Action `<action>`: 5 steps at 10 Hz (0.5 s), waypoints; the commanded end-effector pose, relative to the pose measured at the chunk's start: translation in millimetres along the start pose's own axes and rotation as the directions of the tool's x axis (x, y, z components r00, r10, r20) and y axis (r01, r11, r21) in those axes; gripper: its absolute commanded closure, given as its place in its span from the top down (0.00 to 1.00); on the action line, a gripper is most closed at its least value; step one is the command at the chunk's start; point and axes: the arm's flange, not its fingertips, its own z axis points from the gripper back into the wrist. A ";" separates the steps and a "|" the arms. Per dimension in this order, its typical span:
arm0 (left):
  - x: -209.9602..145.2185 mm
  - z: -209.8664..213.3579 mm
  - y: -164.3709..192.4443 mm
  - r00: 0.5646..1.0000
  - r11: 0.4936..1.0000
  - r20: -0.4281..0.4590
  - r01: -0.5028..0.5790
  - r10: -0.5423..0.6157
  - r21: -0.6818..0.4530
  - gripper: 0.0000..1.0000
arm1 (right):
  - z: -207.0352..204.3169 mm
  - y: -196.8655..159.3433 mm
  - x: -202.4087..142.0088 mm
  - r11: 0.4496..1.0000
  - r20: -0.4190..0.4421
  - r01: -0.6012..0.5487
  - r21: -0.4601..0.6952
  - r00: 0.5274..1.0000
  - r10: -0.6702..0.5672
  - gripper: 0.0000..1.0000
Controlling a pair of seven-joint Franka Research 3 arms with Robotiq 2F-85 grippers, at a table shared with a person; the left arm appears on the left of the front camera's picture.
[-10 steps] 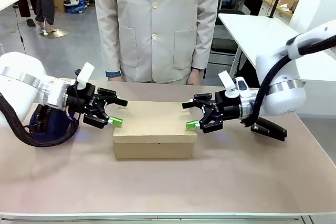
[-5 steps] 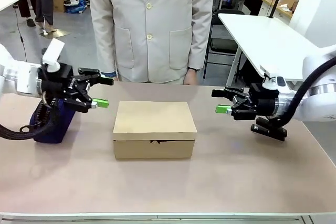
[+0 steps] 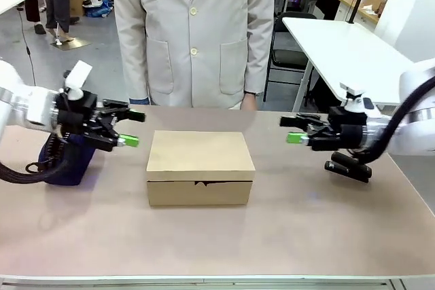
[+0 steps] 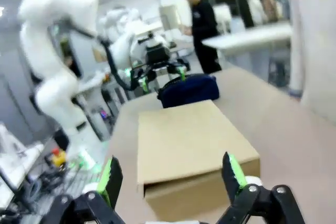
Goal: Pack the item into the box.
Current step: Close the Mailer Box.
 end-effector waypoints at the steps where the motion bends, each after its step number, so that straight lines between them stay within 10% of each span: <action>1: 26.9 66.7 -23.2 0.946 0.946 -0.023 -0.323 0.323 0.011 1.00 | 61.1 17.5 24.3 0.947 -0.115 0.319 0.050 0.943 -0.311 1.00; 5: 22.0 160.7 -63.5 0.748 0.743 0.009 -0.661 0.664 0.102 1.00 | 142.6 32.4 1.4 0.852 -0.234 0.470 -0.231 0.823 -0.517 1.00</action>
